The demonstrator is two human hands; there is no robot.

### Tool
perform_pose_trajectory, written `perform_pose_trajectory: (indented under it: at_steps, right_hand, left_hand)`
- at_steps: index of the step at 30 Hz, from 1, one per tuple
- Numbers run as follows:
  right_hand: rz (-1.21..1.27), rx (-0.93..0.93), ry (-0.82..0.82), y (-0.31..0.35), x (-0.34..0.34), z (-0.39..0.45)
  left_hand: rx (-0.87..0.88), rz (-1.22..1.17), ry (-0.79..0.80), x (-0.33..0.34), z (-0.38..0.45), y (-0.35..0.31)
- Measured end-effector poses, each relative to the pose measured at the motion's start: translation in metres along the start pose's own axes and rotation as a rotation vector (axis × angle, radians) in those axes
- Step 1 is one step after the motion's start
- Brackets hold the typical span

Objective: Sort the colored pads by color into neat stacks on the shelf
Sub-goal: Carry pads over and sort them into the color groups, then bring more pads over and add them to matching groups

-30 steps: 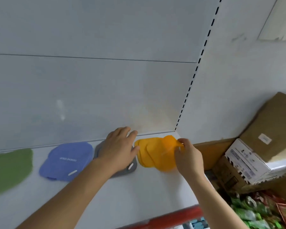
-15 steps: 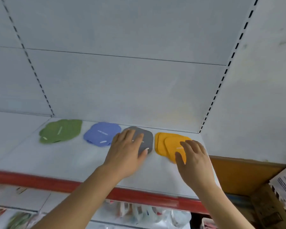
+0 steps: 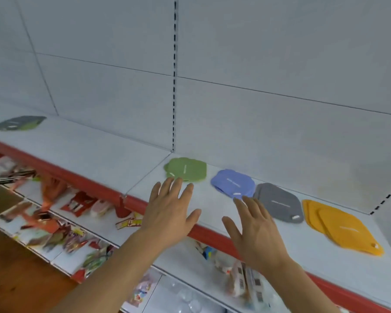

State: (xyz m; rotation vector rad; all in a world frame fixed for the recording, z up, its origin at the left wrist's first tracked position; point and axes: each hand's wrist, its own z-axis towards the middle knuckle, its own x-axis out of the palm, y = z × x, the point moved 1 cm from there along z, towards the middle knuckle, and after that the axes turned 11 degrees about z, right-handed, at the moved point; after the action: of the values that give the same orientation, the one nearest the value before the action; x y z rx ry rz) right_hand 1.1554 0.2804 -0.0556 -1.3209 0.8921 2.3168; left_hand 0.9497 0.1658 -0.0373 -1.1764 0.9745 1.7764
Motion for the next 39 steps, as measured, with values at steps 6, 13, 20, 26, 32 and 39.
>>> perform_pose_trajectory:
  at_steps: [6,13,20,26,32,39]
  right_hand:
    - [0.014,-0.025,0.067,0.102,0.064,0.021]
    - [0.059,-0.146,0.138,0.220,0.137,0.070]
    - [0.097,-0.250,0.182,0.319,0.226,0.160]
    - [0.155,-0.314,0.218,0.394,0.286,0.240]
    - [0.137,-0.358,0.277,0.457,0.335,0.308]
    - [0.118,-0.349,0.293,0.537,0.399,0.372]
  left_hand:
    - [-0.054,-0.008,0.046,0.012,-0.048,0.129]
    - [-0.220,-0.024,0.091,0.030,-0.089,0.261]
    - [-0.338,0.045,0.153,0.064,-0.082,0.392]
    - [-0.448,0.123,0.192,0.075,-0.051,0.494]
    - [-0.552,0.136,0.179,0.084,-0.034,0.588]
    - [-0.566,0.082,0.169,0.126,-0.004,0.688]
